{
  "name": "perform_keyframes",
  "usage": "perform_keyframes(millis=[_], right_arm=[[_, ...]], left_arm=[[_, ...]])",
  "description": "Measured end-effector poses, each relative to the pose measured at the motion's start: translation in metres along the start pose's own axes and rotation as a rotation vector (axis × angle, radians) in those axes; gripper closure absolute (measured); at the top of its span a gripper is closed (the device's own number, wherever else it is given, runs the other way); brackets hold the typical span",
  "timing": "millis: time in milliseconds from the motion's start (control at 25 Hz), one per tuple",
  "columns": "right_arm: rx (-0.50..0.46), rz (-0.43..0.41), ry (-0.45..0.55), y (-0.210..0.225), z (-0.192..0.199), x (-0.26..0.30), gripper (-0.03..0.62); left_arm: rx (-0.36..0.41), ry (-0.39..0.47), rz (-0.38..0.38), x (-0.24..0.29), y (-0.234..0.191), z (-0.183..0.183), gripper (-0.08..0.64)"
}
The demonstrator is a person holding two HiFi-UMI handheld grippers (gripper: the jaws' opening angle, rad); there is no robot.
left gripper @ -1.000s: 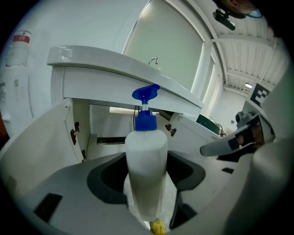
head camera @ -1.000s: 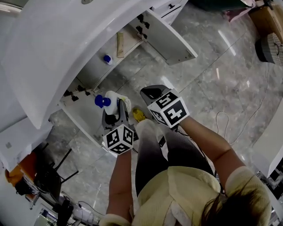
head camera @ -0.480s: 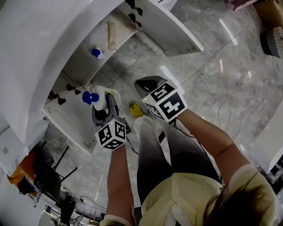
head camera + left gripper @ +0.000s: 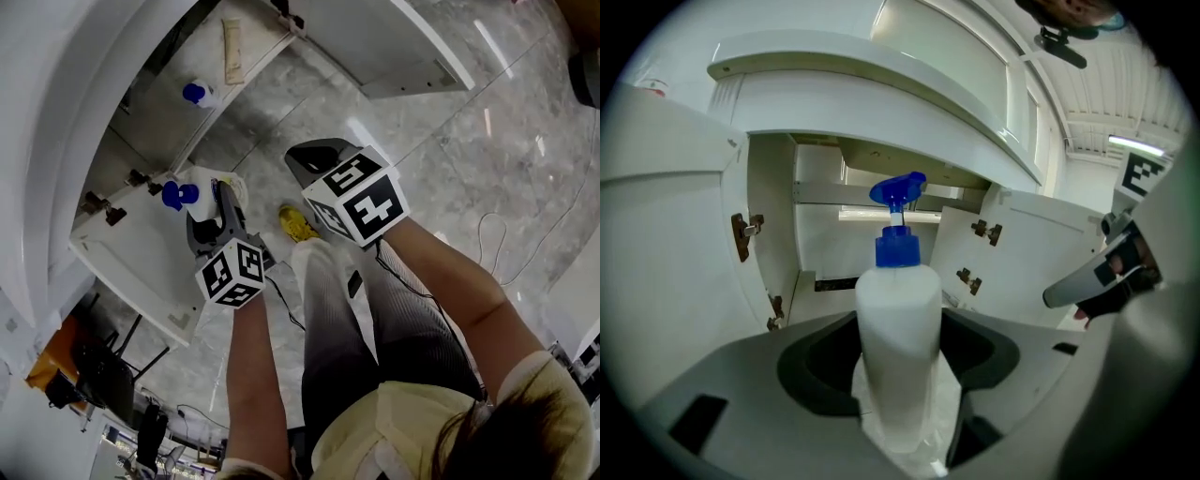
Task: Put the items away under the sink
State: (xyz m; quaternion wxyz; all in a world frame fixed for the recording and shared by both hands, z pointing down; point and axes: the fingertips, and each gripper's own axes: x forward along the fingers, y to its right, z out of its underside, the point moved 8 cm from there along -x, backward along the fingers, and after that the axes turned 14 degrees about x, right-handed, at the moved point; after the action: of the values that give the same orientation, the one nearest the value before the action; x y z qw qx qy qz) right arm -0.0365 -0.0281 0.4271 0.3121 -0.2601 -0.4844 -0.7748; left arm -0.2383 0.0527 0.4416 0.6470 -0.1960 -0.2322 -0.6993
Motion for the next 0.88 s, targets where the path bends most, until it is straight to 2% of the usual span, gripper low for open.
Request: perform_keyframes(millis=[560, 880], right_arm=[[0.000, -0.001, 0.005, 0.033, 0.014, 0.049, 0.566], [0.004, 0.019, -0.002, 0.049, 0.013, 0.085, 0.566]], left_arm=[[0.080, 0.000, -0.008, 0.054, -0.009, 0.037, 0.270], [0.094, -0.008, -0.032, 0.089, -0.027, 0.049, 0.270]])
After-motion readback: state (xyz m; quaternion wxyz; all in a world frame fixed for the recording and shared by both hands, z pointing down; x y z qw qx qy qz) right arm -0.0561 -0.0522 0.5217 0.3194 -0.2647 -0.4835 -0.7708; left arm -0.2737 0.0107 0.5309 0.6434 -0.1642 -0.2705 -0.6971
